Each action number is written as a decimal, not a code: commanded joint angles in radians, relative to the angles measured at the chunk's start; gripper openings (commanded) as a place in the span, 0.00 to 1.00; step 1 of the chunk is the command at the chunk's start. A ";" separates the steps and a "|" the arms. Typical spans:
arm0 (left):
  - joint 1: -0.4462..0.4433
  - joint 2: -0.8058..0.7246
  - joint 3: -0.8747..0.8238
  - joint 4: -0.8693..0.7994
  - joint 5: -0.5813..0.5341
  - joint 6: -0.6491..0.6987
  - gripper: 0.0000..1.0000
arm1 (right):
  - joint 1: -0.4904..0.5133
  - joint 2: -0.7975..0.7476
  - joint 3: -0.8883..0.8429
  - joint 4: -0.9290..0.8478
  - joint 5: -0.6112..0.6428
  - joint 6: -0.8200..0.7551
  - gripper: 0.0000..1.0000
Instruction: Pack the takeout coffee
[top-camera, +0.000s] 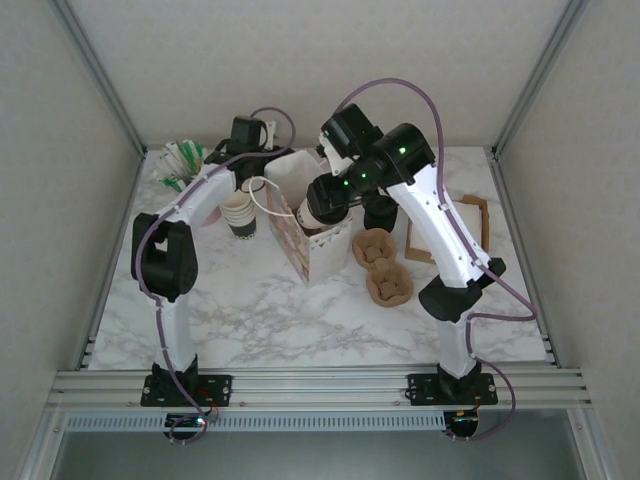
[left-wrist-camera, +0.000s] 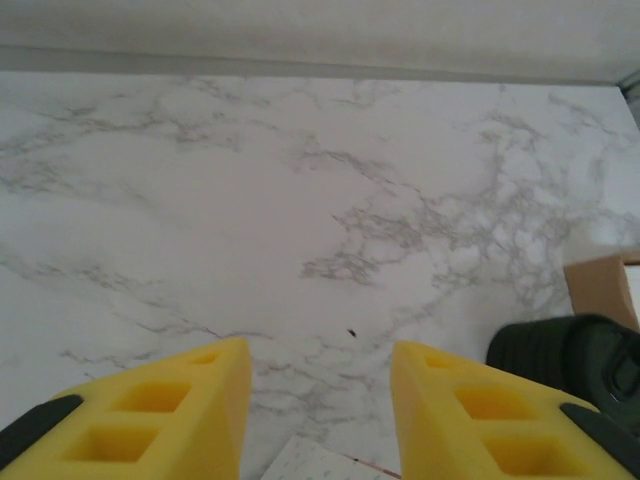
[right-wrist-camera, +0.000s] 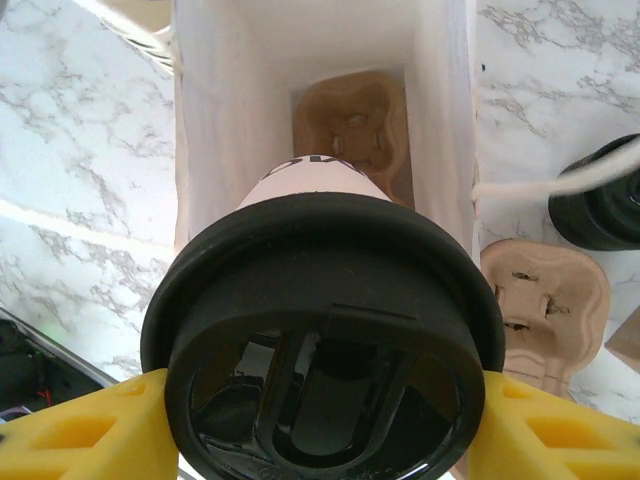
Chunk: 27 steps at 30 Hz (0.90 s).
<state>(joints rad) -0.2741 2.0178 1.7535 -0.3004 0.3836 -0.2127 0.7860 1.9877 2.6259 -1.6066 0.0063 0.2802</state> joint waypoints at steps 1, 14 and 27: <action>-0.026 -0.088 -0.045 0.072 0.029 -0.017 0.42 | 0.024 -0.044 -0.017 -0.057 0.039 0.019 0.65; -0.141 -0.213 -0.266 0.159 0.024 -0.058 0.42 | 0.096 -0.096 -0.080 -0.160 0.111 0.071 0.66; -0.146 -0.352 -0.409 0.216 -0.018 -0.155 0.45 | 0.114 -0.189 -0.267 -0.191 0.125 0.124 0.66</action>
<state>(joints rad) -0.4286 1.7088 1.3239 -0.0895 0.3962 -0.3290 0.8913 1.8320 2.3833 -1.6066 0.1123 0.3801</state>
